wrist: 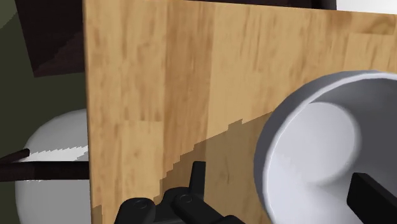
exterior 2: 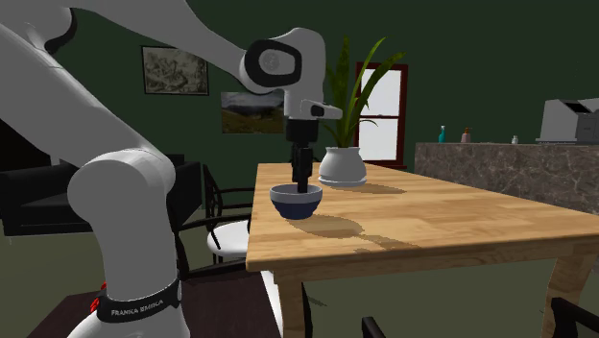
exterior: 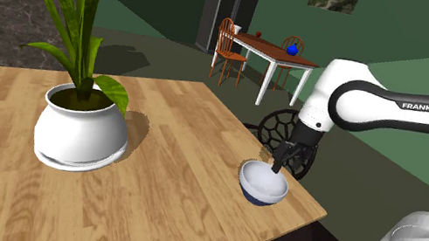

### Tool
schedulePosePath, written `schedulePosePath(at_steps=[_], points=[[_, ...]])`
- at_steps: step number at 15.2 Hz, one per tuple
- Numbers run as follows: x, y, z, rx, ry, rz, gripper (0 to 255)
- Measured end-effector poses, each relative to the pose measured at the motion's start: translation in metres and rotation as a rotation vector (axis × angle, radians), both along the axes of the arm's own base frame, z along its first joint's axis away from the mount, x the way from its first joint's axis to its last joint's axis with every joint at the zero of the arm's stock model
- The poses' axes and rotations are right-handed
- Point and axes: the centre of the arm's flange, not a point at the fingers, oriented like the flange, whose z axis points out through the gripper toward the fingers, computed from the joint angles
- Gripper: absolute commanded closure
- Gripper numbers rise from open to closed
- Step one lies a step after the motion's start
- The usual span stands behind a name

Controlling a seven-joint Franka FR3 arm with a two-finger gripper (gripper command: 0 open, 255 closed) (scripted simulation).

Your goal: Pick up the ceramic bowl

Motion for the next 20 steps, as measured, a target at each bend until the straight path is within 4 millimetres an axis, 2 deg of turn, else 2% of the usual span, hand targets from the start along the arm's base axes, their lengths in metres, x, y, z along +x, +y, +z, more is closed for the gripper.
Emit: schedulePosePath(at_steps=[4,5,15,20], points=[[0.001,0.0,-0.022,0.0,0.0,0.0,0],[0.001,0.0,-0.023,0.0,-0.001,0.0,255],[0.001,0.0,-0.024,0.0,-0.002,-0.001,255],[0.001,0.0,-0.004,0.0,-0.001,0.0,255]])
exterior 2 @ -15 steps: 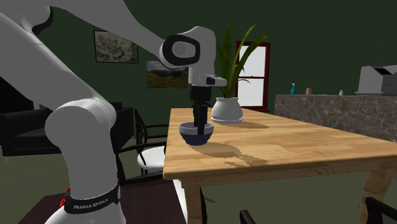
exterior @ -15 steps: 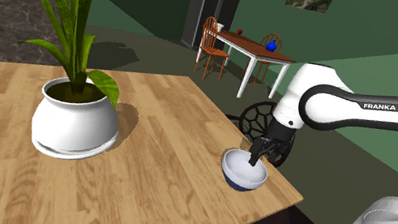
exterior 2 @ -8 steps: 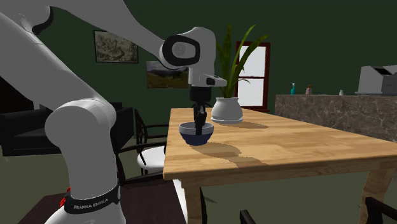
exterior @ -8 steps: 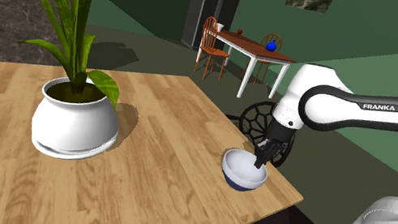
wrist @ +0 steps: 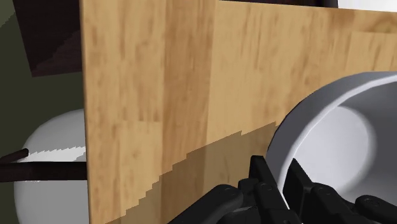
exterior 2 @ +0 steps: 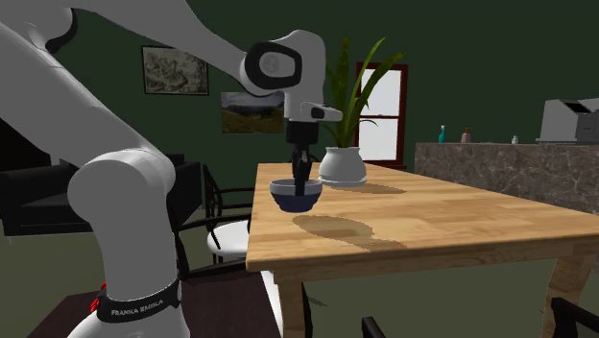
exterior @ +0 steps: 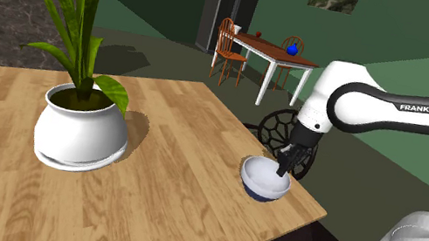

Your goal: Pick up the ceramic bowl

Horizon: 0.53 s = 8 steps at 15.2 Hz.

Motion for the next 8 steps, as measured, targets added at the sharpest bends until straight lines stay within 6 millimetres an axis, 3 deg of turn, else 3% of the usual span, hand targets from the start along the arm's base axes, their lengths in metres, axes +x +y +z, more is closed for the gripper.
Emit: schedulePosePath(at_steps=[8], points=[[0.0,0.0,0.044,0.0,0.0,0.0,255]])
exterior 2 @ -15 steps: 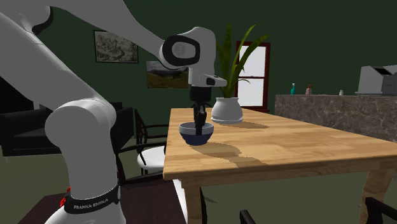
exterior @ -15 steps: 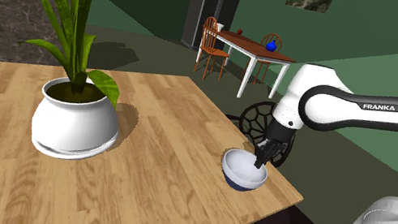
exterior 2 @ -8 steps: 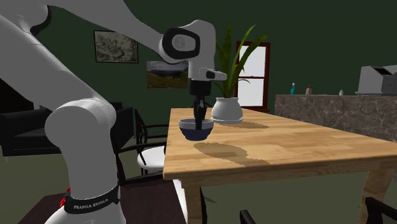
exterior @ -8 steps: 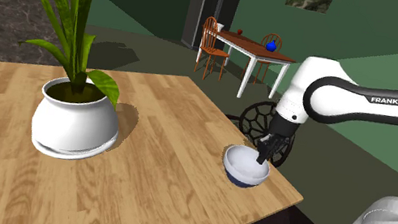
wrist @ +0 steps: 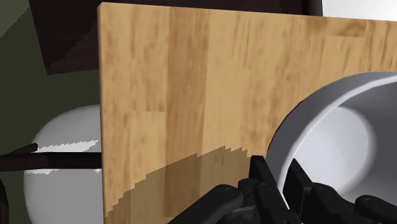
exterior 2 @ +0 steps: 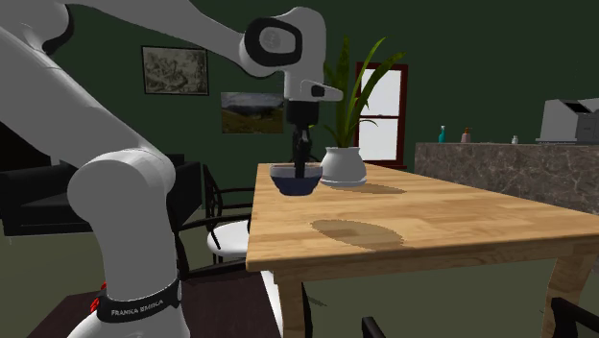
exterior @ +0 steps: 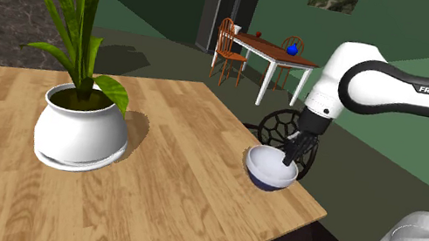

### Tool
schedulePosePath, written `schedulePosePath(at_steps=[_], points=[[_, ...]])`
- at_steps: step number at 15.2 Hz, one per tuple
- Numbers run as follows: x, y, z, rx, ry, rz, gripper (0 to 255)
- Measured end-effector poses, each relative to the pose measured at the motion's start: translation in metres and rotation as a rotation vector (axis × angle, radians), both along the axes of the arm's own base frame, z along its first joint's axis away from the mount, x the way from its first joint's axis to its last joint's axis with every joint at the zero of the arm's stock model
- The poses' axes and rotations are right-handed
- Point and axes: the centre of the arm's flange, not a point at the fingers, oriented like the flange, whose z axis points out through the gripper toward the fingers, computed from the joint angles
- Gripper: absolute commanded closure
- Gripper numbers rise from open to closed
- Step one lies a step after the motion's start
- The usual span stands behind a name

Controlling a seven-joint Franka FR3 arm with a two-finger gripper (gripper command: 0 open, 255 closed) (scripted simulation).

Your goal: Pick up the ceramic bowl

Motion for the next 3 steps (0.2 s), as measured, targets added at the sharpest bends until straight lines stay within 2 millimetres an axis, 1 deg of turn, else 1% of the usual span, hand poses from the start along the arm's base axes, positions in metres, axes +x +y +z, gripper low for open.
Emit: schedulePosePath(at_steps=[3], points=[[-0.0001,-0.0012,0.0122,0.0,0.0,0.0,255]])
